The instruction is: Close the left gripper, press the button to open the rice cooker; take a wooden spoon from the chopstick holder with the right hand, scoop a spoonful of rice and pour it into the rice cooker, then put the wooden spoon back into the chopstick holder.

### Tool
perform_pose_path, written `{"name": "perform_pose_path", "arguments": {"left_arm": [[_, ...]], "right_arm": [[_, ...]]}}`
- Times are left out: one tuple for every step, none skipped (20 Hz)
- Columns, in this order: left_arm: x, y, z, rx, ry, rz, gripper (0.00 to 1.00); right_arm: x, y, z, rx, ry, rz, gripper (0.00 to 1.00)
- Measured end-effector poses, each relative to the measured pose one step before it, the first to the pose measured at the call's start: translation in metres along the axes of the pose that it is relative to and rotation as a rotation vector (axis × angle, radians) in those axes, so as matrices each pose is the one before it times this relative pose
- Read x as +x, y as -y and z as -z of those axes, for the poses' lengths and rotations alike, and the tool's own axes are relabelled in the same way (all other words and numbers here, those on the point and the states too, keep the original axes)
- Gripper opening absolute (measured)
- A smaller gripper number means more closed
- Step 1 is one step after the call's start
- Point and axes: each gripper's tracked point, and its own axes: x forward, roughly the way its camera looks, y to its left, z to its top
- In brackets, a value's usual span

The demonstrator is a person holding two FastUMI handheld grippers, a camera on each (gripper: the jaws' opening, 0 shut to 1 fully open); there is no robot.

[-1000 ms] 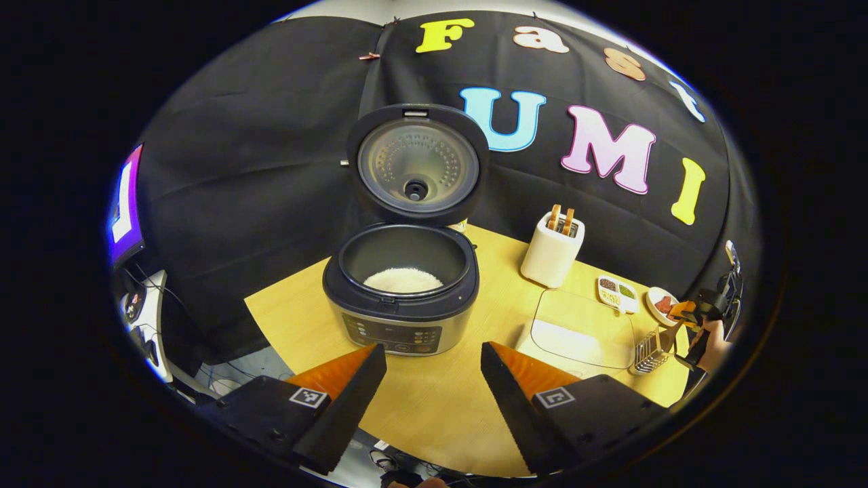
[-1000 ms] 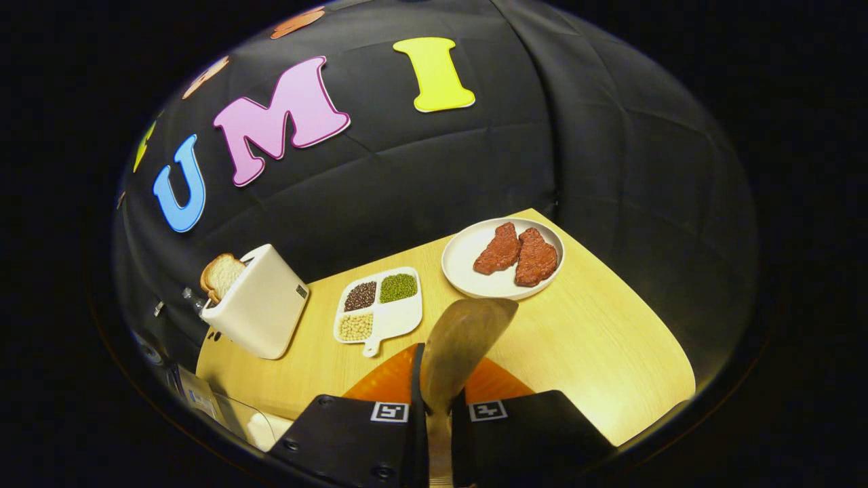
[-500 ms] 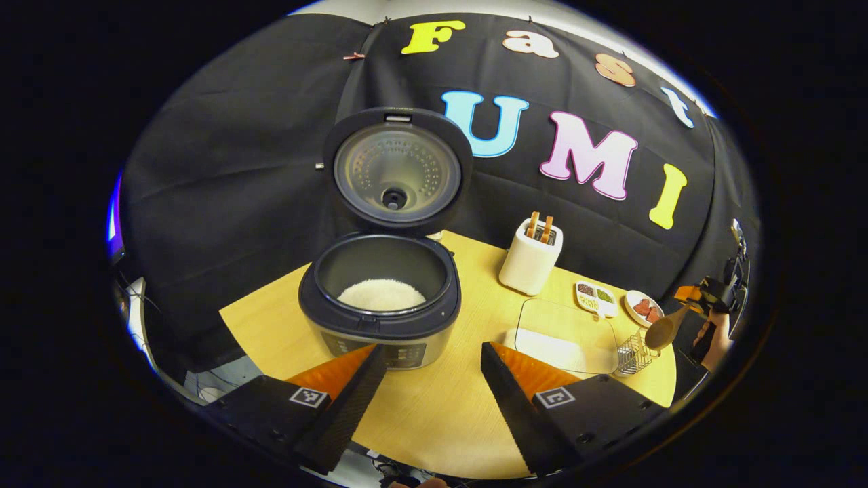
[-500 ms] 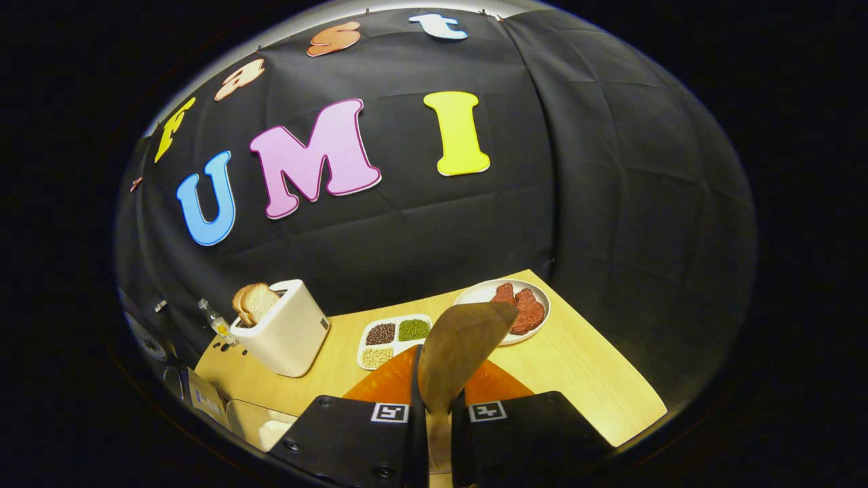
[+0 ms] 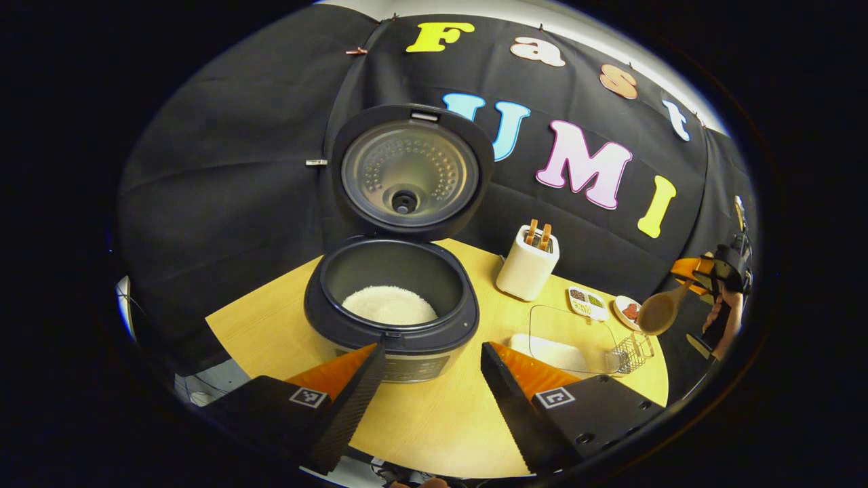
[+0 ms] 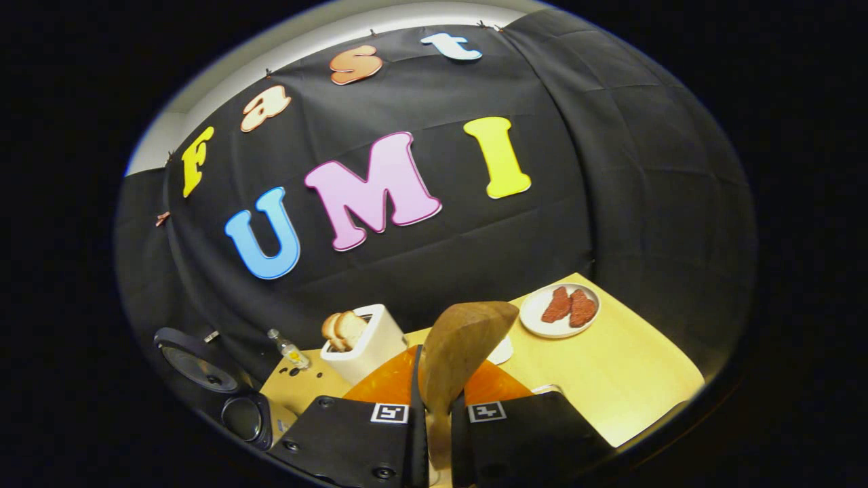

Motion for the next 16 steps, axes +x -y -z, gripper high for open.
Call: {"name": "perform_pose_path", "arguments": {"left_arm": [[0.00054, -0.00491, 0.00057, -0.00557, -0.00526, 0.00363, 0.95], [0.00142, -0.00627, 0.00126, -0.00694, -0.00686, 0.00368, 0.95], [0.00053, -0.00499, 0.00008, -0.00447, -0.00286, 0.0019, 0.95], [0.00153, -0.00565, -0.00018, -0.00147, -0.00351, 0.0004, 0.95], [0.00078, -0.00517, -0.00036, 0.00141, -0.00202, 0.00038, 0.92], [0.00098, -0.00507, -0.00026, 0.00306, -0.00015, 0.0, 0.95], [0.00104, -0.00484, -0.00002, 0.00382, 0.00033, 0.00177, 0.95], [0.00169, -0.00441, 0.00207, 0.00353, -0.00383, 0.00157, 0.95], [0.00183, -0.00437, 0.00271, 0.00152, -0.00628, 0.00228, 0.95], [0.00266, -0.00267, 0.00416, -0.00023, -0.00839, 0.00586, 0.95], [0.00264, -0.00245, 0.00323, -0.00064, -0.0084, 0.00521, 0.95], [0.00115, -0.00064, 0.00341, 0.00231, -0.0056, 0.00414, 0.92], [0.00201, -0.00153, 0.00312, 0.00197, -0.00551, 0.00453, 0.95], [0.00196, -0.00147, 0.00415, 0.0015, -0.0052, 0.00477, 0.95], [0.00198, -0.00103, 0.00285, 0.00037, -0.00688, 0.00449, 0.95], [0.00027, -0.00032, 0.0044, -0.00263, -0.00648, 0.00377, 0.95]], "right_arm": [[0.00151, -0.0126, 0.00634, -0.00874, -0.00501, -0.01871, 0.17], [0.00269, -0.01019, 0.00819, -0.0116, -0.00814, -0.01118, 0.17], [0.0035, -0.00722, 0.01216, -0.01132, -0.01565, -0.00755, 0.17], [0.00322, -0.00686, 0.01197, -0.01583, -0.01842, -0.00832, 0.17], [0.00463, -0.00296, 0.01106, -0.02931, -0.0142, -0.00704, 0.17], [0.00593, -0.0004, 0.01054, -0.03925, -0.01189, 0.00068, 0.17], [0.00571, 0.00149, 0.01087, -0.0422, -0.00705, 0.00819, 0.17], [0.00509, 0.00051, 0.01013, -0.0343, -0.00812, 0.0075, 0.17], [0.00581, -0.00118, 0.01239, -0.02217, -0.00971, 0.00539, 0.17], [0.00556, -0.00027, 0.01121, -0.01308, -0.00923, 0.00485, 0.17], [0.00563, 0.00076, 0.00837, -0.0133, -0.00296, 0.00886, 0.17], [0.00458, 0.00177, 0.00589, -0.0181, 0.00359, 0.01676, 0.17], [0.00537, 0.00202, 0.00607, -0.01546, 0.00715, 0.01823, 0.17], [0.00509, 0.00128, 0.00574, -0.012, 0.00245, 0.02249, 0.17], [0.00361, -0.0006, 0.00657, 0.00116, -0.00303, 0.01596, 0.17], [0.00624, -0.00062, 0.00123, 0.00061, -0.00354, 0.01985, 0.17]]}}
